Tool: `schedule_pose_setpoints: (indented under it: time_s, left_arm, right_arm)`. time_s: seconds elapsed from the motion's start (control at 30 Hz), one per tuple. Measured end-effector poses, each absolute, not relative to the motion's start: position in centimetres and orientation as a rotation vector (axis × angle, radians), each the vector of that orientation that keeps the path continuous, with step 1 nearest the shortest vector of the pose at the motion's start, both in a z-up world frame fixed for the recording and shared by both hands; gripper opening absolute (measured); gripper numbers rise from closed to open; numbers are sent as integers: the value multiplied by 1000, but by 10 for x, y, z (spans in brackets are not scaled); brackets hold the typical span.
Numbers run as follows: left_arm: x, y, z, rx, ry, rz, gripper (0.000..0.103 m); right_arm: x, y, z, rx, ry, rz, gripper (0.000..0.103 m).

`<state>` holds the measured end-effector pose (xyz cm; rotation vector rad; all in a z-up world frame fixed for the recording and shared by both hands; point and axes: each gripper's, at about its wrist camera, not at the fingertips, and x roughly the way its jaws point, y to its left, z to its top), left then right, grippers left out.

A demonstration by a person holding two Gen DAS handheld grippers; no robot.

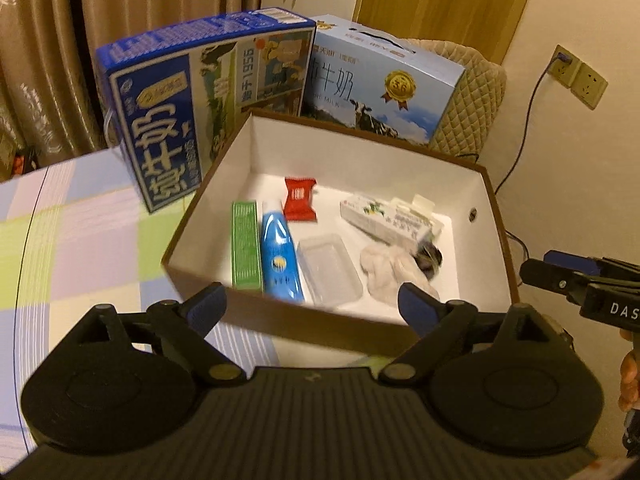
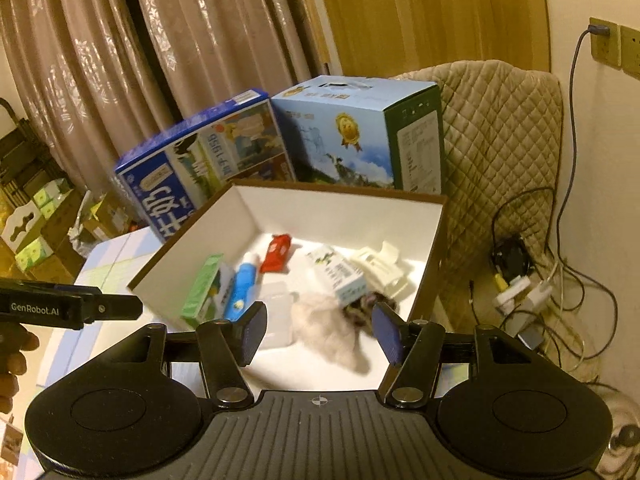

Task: Organize objects
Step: 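Open the left gripper on the tube while the right gripper releases the clip, then withdraw both grippers from the brown box toward the yellow packet and bottle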

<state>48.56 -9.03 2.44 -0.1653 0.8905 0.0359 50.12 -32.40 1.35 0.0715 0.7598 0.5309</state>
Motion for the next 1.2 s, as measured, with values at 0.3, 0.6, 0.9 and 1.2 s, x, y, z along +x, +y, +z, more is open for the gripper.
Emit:
schedule_pose_setpoints:
  time_s: [0.3,0.6,0.9,1.2]
  left_arm:
    - [419,-85,22,-182,904,36,91]
    - [355,-65,18,-192,935,45,91]
    - [307,-42,14,-220,954,55,91]
    - [270,-26,10,-222,963,69,92]
  right_arm:
    - [442,-314,19,86,767,536,56]
    - [384,-295,14,86,795,542,56]
    - [340,-277,7,74,830,538,56]
    - [308,-257,-5,70,859,556,56]
